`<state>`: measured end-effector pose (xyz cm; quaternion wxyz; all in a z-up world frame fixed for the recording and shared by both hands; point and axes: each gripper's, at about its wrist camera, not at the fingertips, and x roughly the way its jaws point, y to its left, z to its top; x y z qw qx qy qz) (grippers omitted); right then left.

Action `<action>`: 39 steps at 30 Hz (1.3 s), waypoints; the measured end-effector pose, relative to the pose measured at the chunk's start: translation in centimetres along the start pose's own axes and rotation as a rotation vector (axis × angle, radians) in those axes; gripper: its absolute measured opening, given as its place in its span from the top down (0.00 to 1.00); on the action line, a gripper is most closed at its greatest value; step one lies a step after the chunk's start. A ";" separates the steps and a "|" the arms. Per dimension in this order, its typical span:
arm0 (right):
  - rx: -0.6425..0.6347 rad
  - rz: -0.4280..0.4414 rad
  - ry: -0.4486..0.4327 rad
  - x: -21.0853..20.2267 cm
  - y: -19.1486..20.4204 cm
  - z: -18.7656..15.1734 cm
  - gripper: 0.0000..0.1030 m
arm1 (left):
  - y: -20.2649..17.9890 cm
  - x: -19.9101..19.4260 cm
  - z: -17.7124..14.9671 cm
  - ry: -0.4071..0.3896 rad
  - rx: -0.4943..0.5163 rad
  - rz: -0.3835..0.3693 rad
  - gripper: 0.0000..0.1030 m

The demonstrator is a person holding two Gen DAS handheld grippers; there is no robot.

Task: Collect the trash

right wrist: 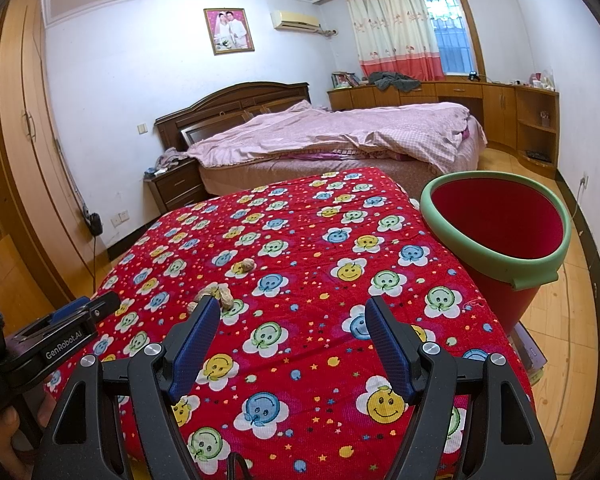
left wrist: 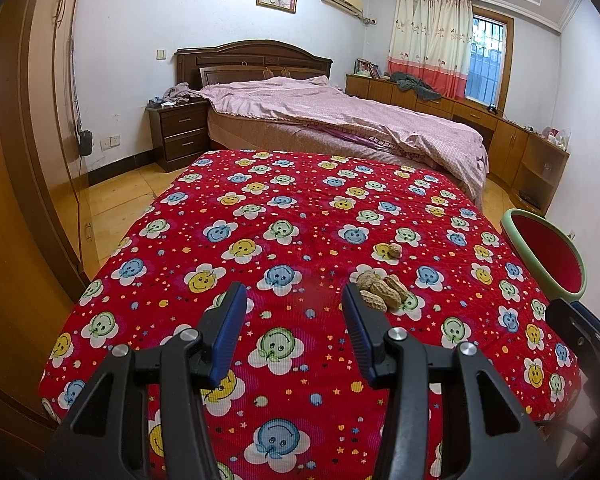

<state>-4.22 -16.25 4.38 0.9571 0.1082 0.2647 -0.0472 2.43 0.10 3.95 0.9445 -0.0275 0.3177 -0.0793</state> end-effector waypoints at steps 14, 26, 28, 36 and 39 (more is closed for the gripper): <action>0.000 0.000 0.000 0.0 0.0 0.0 0.26 | 0.0 0.0 0.1 -0.004 -0.001 0.002 0.52; 0.000 0.000 0.000 0.0 0.1 0.0 0.26 | 0.2 -0.1 0.4 -0.010 0.002 0.005 0.52; -0.001 0.000 0.000 -0.1 0.0 0.0 0.26 | 0.1 -0.2 0.3 -0.010 0.001 0.004 0.52; 0.000 0.000 0.001 0.0 0.0 0.0 0.26 | 0.4 -0.1 0.7 -0.006 0.002 0.003 0.52; 0.001 0.001 0.002 0.0 0.0 0.0 0.26 | 0.8 0.3 1.1 0.002 -0.002 -0.002 0.52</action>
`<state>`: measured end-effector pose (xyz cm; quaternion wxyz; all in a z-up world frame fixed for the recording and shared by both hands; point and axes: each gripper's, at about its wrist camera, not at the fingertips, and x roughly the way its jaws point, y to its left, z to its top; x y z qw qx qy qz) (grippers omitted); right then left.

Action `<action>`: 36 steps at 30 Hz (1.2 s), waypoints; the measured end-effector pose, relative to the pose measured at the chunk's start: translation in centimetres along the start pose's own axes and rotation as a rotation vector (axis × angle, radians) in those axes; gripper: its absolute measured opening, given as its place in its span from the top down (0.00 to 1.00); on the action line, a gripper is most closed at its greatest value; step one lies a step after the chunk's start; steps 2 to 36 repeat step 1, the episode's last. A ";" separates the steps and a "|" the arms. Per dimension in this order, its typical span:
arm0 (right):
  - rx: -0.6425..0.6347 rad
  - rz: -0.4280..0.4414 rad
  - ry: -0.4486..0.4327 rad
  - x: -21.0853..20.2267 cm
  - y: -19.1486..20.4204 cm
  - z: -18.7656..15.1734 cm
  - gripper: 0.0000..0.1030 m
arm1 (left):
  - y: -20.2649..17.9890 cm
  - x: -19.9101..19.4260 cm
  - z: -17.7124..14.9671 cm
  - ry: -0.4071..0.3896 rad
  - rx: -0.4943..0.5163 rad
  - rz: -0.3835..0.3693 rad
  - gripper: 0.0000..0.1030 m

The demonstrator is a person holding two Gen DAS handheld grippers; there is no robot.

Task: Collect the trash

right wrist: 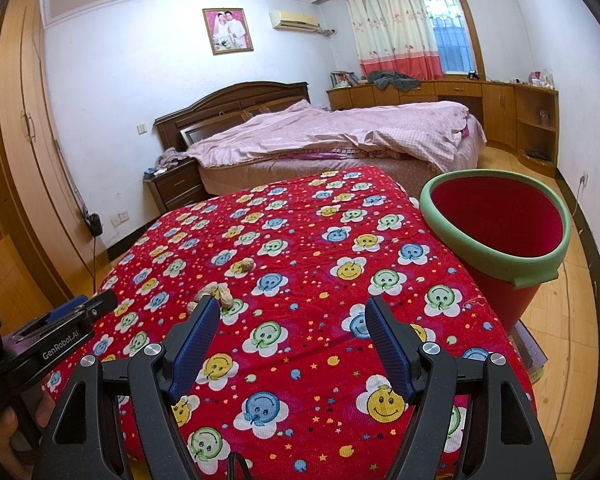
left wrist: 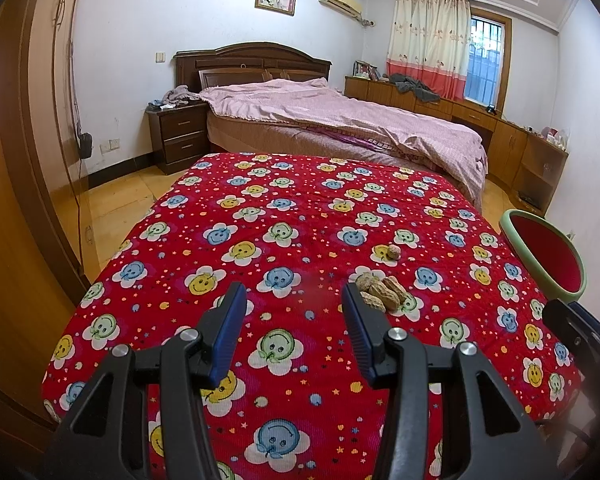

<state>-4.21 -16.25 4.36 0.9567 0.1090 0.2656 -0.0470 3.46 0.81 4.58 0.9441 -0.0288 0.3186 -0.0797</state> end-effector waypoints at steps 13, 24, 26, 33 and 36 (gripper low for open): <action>0.001 0.000 0.002 0.0 0.0 0.0 0.26 | -0.1 0.1 -0.1 0.002 0.000 0.001 0.52; 0.001 0.000 0.002 0.0 0.0 0.0 0.26 | -0.1 0.1 -0.1 0.002 0.000 0.001 0.52; 0.001 0.000 0.002 0.0 0.0 0.0 0.26 | -0.1 0.1 -0.1 0.002 0.000 0.001 0.52; 0.001 0.000 0.002 0.0 0.0 0.0 0.26 | -0.1 0.1 -0.1 0.002 0.000 0.001 0.52; 0.001 0.000 0.002 0.0 0.0 0.0 0.26 | -0.1 0.1 -0.1 0.002 0.000 0.001 0.52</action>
